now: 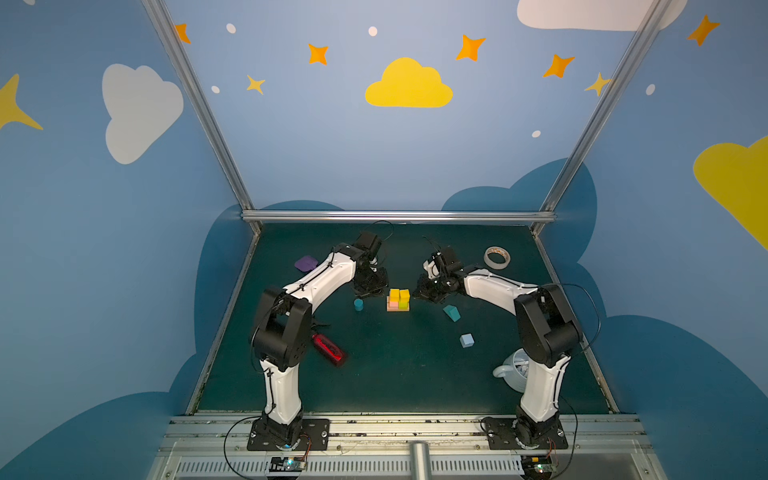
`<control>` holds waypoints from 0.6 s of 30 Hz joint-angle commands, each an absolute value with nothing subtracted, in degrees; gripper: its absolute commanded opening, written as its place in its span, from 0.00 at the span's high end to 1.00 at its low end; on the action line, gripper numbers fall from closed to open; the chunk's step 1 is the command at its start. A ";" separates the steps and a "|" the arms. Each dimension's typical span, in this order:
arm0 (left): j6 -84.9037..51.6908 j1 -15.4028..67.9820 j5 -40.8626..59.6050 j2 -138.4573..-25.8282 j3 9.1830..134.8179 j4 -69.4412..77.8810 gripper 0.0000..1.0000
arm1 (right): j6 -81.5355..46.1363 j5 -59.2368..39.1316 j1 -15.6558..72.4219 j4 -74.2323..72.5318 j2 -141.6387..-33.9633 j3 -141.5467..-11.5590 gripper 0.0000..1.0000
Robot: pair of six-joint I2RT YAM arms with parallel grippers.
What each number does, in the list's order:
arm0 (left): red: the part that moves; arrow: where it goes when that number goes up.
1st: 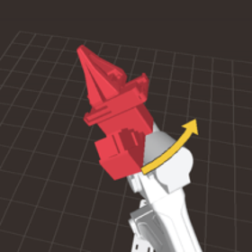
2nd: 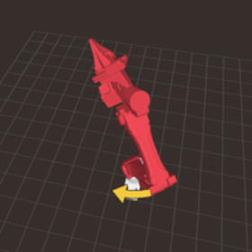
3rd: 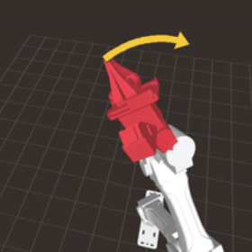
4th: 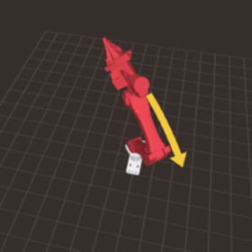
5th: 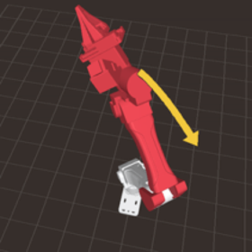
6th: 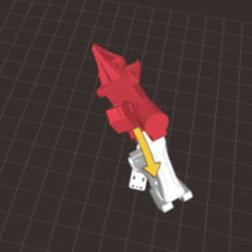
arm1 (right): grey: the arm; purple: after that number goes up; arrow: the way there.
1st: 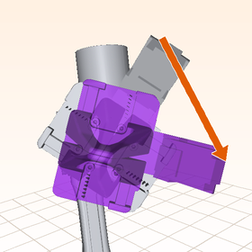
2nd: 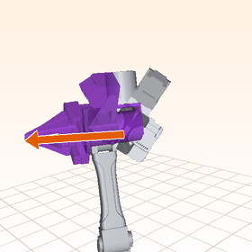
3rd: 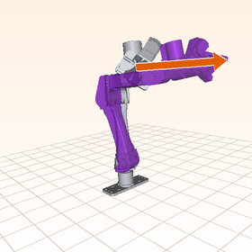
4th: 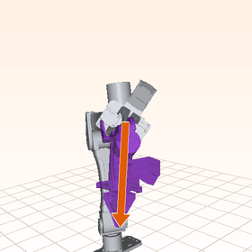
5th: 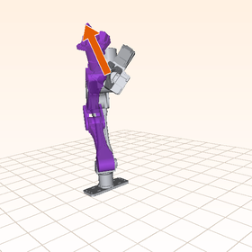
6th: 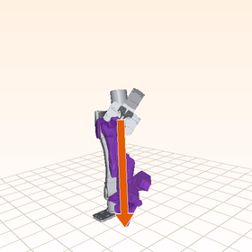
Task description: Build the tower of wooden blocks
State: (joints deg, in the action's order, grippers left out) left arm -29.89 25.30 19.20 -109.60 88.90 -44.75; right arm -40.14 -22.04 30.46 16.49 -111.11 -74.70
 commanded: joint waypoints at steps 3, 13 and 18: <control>-29.80 25.56 19.23 -107.98 88.33 -45.09 0.95 | -40.46 -22.59 31.19 16.04 -112.20 -76.57 1.00; -29.80 25.41 19.20 -107.67 88.16 -45.00 0.95 | -40.60 -22.76 32.13 16.30 -112.76 -77.35 1.00; -29.79 25.48 19.16 -107.64 87.99 -44.93 0.95 | -40.51 -22.27 32.17 16.76 -112.74 -77.38 1.00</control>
